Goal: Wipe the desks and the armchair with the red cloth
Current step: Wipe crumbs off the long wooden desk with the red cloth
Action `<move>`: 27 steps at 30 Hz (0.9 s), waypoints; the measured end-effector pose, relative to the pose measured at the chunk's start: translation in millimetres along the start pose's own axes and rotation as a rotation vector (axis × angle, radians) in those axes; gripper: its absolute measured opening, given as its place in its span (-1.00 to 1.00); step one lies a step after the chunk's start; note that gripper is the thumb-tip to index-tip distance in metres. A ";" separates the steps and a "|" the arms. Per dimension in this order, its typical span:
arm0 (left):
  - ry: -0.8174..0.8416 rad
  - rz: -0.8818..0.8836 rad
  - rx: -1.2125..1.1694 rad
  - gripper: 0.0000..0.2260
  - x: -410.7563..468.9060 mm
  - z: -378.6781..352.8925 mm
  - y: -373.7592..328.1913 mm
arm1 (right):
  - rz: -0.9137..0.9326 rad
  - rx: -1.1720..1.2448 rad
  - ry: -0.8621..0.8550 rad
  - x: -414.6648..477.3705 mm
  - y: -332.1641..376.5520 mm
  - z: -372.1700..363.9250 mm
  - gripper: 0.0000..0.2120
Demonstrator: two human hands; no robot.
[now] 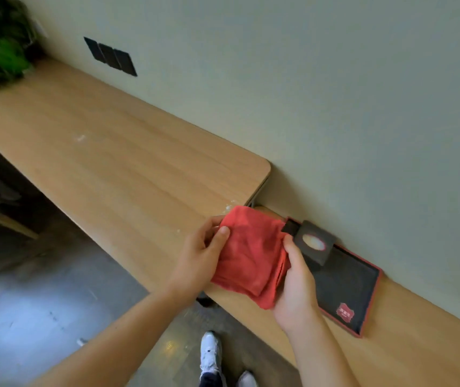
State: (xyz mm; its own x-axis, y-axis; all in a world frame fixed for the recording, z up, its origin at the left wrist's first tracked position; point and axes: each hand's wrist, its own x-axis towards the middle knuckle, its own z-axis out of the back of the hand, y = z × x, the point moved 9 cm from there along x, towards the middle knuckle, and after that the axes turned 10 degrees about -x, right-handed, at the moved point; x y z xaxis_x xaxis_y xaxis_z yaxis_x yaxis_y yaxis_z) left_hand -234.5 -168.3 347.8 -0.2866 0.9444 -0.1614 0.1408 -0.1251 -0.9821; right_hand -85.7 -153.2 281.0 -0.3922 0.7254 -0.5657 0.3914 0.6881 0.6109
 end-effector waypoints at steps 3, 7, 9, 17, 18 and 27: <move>-0.077 0.015 -0.054 -0.82 -8.2 21.8 -11.9 | 0.006 -0.108 0.090 -6.7 1.4 -33.7 -0.51; -0.134 -0.072 -0.099 -0.84 -5.8 59.6 -38.3 | 0.080 -0.249 0.196 -5.7 4.6 -90.1 -0.57; -0.155 -0.091 -0.114 -0.84 -2.6 84.8 -45.0 | 0.093 -0.295 0.202 2.1 -0.2 -113.4 -0.72; -0.146 -0.033 -0.137 -0.78 31.0 239.1 -38.6 | 0.027 -0.344 0.163 61.2 -68.6 -226.6 -0.72; -0.127 -0.029 -0.128 -0.78 35.3 263.4 -36.3 | 0.019 -0.348 0.160 70.0 -81.2 -244.6 -0.75; -0.200 0.136 0.062 -0.77 83.1 471.7 -5.1 | -0.082 -0.225 0.007 149.5 -174.9 -374.3 -0.62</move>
State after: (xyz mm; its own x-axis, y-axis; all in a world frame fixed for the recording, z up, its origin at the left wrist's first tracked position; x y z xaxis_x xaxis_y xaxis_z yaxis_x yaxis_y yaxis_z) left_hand -706.1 -232.7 293.6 -0.4519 0.8393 -0.3023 0.1343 -0.2709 -0.9532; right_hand -524.4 -171.9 296.8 -0.4215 0.6666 -0.6148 0.1631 0.7226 0.6717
